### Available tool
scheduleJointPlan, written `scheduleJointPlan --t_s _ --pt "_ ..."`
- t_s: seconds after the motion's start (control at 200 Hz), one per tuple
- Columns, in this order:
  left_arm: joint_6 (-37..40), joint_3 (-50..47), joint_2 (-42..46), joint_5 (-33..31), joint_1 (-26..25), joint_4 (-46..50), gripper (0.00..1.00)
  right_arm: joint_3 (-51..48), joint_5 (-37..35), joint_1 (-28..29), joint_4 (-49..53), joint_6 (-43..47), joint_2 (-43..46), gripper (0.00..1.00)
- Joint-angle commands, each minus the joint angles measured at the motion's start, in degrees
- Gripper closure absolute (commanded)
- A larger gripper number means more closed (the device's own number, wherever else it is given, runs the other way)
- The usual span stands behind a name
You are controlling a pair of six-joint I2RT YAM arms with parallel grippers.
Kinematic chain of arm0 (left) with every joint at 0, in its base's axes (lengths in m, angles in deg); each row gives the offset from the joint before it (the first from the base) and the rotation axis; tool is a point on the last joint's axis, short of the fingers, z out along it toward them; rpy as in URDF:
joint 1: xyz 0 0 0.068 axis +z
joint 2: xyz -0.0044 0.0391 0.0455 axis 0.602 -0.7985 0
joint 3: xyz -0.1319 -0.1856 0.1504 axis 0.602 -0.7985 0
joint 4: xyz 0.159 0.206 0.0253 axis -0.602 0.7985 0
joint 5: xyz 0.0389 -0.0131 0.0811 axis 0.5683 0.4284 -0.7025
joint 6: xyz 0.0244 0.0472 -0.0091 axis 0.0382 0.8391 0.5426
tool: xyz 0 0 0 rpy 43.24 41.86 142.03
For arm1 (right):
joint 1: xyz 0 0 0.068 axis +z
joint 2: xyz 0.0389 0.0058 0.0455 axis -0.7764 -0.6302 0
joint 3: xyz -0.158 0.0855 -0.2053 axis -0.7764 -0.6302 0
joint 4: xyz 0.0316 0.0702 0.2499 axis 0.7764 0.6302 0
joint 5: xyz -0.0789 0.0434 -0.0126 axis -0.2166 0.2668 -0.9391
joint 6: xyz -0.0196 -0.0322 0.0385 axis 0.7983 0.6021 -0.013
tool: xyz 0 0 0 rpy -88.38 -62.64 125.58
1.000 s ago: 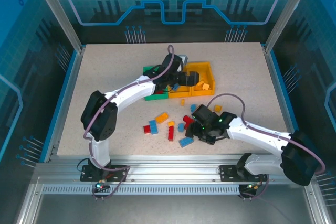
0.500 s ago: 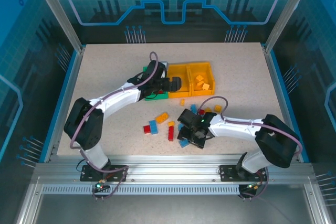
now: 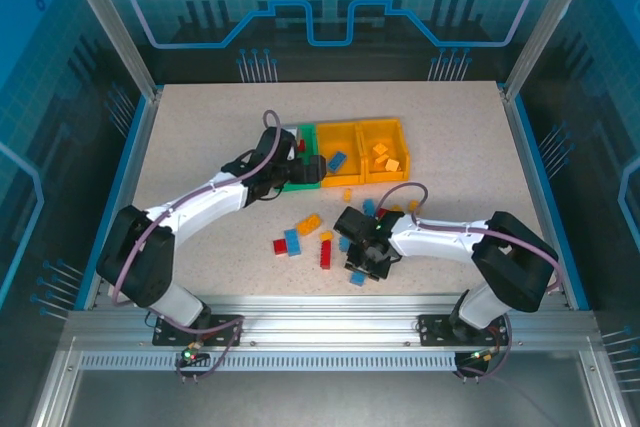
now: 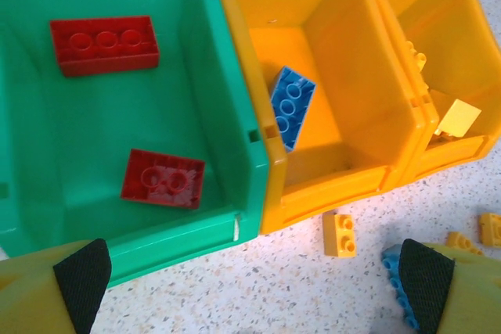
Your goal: Sort the legos into containers by color
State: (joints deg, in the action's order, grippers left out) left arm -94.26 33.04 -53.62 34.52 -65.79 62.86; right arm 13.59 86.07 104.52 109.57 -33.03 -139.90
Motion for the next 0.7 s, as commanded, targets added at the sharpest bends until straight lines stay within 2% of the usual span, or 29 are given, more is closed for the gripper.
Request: scheduleJointPlan --t_s 0.0,0.18,0.32,0.41,0.51,0.695 --pt "0.66 -1.91 2.75 -1.29 0.56 -0.94 0.01 0.90 -2.05 -0.22 -0.64 1.53 -1.30 0.69" --pt "0.41 -5.76 5.55 -2.78 0.65 0.36 0.01 6.40 -6.58 -0.61 3.15 8.80 4.19 0.72" --pt "-0.67 -8.79 7.62 -3.52 0.64 1.56 0.01 13.16 -6.00 -6.69 3.82 19.38 4.74 0.72" --pt "-1.31 -10.39 8.09 -3.81 0.62 2.35 0.01 18.78 -2.93 -11.78 3.27 26.87 1.99 0.72" --pt "-1.71 -11.65 8.00 -3.38 0.57 3.11 0.01 25.91 -2.64 -15.73 3.70 33.59 -2.08 0.72" --pt "-2.66 -13.58 8.13 -2.73 0.53 3.20 0.01 38.45 -0.92 -22.60 3.80 39.86 -12.91 0.73"
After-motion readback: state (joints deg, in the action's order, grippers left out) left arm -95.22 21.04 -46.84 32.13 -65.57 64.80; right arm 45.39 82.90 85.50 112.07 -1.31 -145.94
